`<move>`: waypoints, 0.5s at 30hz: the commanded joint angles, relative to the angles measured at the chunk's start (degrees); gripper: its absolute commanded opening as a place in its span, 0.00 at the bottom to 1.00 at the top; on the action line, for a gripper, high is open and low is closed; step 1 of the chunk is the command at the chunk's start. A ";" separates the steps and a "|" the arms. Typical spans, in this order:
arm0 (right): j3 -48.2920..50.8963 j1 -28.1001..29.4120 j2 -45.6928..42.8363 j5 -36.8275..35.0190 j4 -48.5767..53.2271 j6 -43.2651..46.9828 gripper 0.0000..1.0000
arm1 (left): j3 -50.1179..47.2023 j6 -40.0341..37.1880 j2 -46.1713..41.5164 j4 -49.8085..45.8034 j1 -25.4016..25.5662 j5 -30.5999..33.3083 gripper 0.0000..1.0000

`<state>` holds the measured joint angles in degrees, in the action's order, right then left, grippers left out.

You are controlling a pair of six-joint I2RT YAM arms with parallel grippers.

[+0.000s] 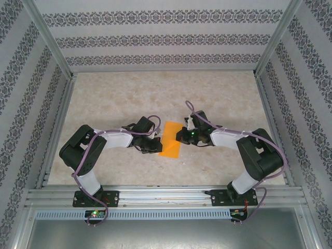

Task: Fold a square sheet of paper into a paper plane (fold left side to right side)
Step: Fold the triangle a second time at the center of the table.

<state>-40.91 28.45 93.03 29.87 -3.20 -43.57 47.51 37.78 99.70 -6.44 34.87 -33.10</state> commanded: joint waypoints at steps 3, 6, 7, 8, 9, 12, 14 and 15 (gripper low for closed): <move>-1.81 0.82 5.40 -0.47 -1.89 -2.34 0.00 | -0.66 0.16 1.62 -5.57 1.12 2.44 0.00; -1.68 0.74 6.36 -1.92 0.11 -1.36 0.00 | 0.46 0.06 1.12 -5.88 1.07 2.33 0.00; -1.56 0.67 6.53 -2.36 0.95 -1.16 0.00 | 0.96 -0.06 0.87 -6.18 1.13 2.38 0.00; -1.42 0.55 6.63 -2.66 1.83 -0.89 0.00 | 1.50 -0.28 0.55 -6.75 1.07 2.43 0.00; -1.16 0.43 6.63 -3.03 2.62 -0.67 0.00 | 2.14 -0.59 0.27 -7.28 1.08 2.38 0.00; -0.68 0.21 6.61 -3.74 4.79 -0.13 0.00 | 3.78 -1.34 -0.71 -8.82 1.12 2.13 0.01; -0.58 0.12 6.63 -3.94 5.89 0.13 0.00 | 4.83 -1.65 -1.33 -9.34 1.09 1.74 0.01; -0.43 0.12 6.68 -4.03 6.14 0.24 0.00 | 5.20 -1.67 -1.72 -9.33 1.20 1.51 0.01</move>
<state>-42.04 29.23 98.41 29.36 -3.42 -44.66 50.61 37.54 99.68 -11.81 35.29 -32.29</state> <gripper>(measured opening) 0.046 0.055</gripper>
